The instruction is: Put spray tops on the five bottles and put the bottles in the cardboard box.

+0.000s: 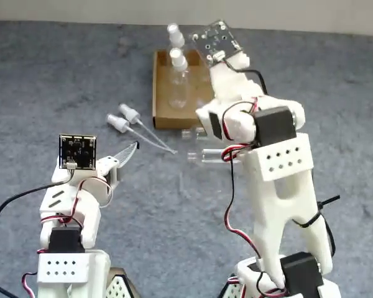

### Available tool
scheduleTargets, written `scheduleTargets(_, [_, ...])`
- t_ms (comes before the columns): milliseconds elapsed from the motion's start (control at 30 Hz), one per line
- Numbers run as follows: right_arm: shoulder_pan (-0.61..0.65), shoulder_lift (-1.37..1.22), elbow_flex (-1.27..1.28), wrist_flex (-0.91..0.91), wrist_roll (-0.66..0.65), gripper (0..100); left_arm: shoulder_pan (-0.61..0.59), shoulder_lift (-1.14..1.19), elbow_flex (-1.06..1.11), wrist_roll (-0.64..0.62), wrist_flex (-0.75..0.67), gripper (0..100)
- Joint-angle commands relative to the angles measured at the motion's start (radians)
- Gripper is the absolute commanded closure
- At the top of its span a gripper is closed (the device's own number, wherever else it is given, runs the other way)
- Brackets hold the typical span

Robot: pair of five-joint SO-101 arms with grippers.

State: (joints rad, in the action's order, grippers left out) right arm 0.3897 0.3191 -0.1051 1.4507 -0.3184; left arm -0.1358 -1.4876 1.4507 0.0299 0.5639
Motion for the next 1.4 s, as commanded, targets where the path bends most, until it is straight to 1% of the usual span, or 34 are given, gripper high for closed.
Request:
scheduleTargets(0, [-0.021, 0.035, 0.153, -0.105, -0.13, 75.3, 0.01, 0.004, -0.004, 0.0, -0.017, 70])
scheduleTargets(33, [-0.021, 0.035, 0.208, -0.125, -0.181, 75.5, 0.01, 0.004, -0.004, 0.0, -0.017, 70])
scheduleTargets(167, [-0.021, 0.035, 0.377, -0.179, -0.345, 81.7, 0.01, 0.004, -0.001, 0.002, -0.018, 70])
scheduleTargets(233, [-0.042, 0.035, 0.432, -0.242, -0.374, 81.1, 0.01, 0.004, 0.005, 0.003, -0.021, 70])
scheduleTargets(300, [-0.07, 0.033, 0.464, -0.28, -0.377, 77.2, 0.01, 0.004, 0.005, 0.003, -0.021, 70])
scheduleTargets(400, [-0.09, 0.033, 0.479, -0.286, -0.382, 67.1, 0.01, 0.004, 0.005, 0.003, -0.021, 70])
scheduleTargets(433, [-0.09, 0.031, 0.483, -0.286, -0.405, 65.5, 0.01, 0.004, 0.005, 0.003, -0.021, 70])
scheduleTargets(500, [-0.09, 0.021, 0.484, -0.283, -0.493, 65.5, 0.012, 0.004, 0.005, 0.003, -0.021, 70])
scheduleTargets(533, [-0.09, 0.002, 0.484, -0.283, -0.516, 65.5, 0.012, 0.004, 0.005, 0.003, -0.021, 70])
scheduleTargets(800, [-0.091, -0.251, 0.475, -0.288, -0.528, 65.5, 0.01, 0.004, 0.005, 0.003, -0.021, 70])
scheduleTargets(1033, [-0.091, -0.367, 0.479, -0.361, -0.528, 65.8, 0.01, 0.004, 0.005, 0.003, -0.021, 70])
scheduleTargets(1233, [-0.091, -0.387, 0.484, -0.358, -0.52, 76.9, 0.01, 0.004, 0.005, 0.003, -0.021, 70])
scheduleTargets(1367, [-0.091, -0.386, 0.503, -0.321, -0.519, 80.4, 0.01, 0.004, 0.005, 0.003, -0.02, 70])
